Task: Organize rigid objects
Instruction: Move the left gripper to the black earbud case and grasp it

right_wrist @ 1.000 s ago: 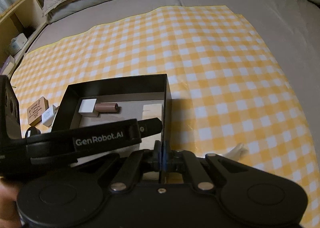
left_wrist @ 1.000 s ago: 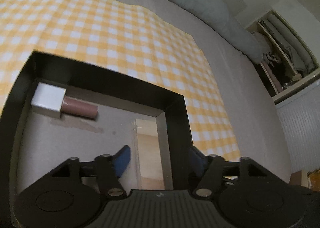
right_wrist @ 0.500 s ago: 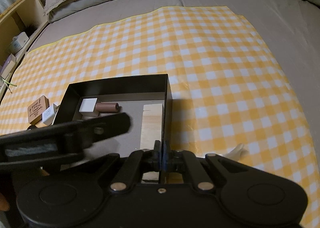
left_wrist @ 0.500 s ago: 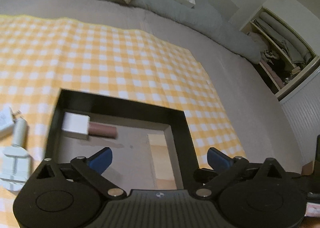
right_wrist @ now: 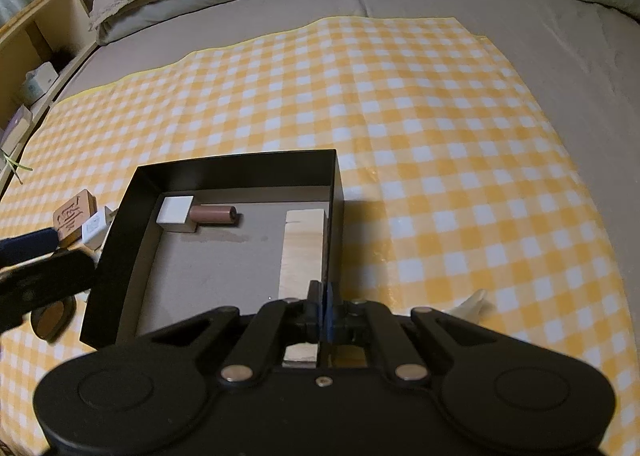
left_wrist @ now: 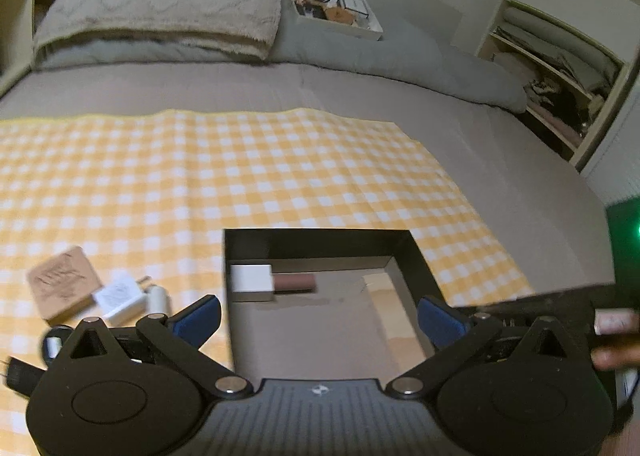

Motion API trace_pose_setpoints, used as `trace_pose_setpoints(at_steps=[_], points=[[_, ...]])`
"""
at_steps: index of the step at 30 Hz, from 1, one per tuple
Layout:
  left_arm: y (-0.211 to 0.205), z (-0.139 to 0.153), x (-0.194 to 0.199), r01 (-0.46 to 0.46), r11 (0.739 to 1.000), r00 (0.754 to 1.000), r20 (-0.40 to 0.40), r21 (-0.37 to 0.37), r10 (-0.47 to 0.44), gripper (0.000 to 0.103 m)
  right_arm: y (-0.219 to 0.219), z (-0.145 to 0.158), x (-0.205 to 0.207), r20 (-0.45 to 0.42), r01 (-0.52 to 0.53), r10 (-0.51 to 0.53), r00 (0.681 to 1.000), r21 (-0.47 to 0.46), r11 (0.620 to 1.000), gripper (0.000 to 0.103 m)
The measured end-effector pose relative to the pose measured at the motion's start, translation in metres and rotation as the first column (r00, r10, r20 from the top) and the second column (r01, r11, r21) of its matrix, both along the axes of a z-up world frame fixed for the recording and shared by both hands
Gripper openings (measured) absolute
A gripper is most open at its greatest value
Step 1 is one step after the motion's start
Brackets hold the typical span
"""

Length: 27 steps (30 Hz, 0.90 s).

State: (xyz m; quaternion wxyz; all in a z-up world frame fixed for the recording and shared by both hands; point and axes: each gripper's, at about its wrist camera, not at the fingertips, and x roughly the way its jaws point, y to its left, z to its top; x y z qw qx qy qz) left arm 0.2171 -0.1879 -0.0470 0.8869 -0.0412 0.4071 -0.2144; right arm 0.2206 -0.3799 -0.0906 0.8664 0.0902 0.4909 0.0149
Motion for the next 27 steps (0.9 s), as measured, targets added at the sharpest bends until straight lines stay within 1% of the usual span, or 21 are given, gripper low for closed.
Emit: trace_pose_setpoints(at_steps=[5,12,18,27], points=[[0.019,0.012,-0.018,0.015,0.999,0.999,0.051,0.051,-0.018,0.103,0.002,-0.001,0.001,0.001,0.019,-0.019,1.000,-0.013,1.000,0.002],[0.044,0.022,-0.038,-0.014,0.992,0.996,0.093,0.126,0.003,0.103,0.006,-0.004,0.002,0.004,0.029,-0.028,1.000,-0.037,0.999,0.003],[0.070,0.025,-0.048,-0.003,0.991,0.993,0.117,0.137,-0.014,0.103,0.009,-0.007,0.003,-0.002,0.030,-0.030,1.000,-0.060,0.998,0.003],[0.110,0.029,-0.053,-0.024,0.991,0.994,0.108,0.131,0.010,0.103,0.015,-0.018,0.010,-0.045,0.026,-0.031,0.999,-0.101,0.995,0.003]])
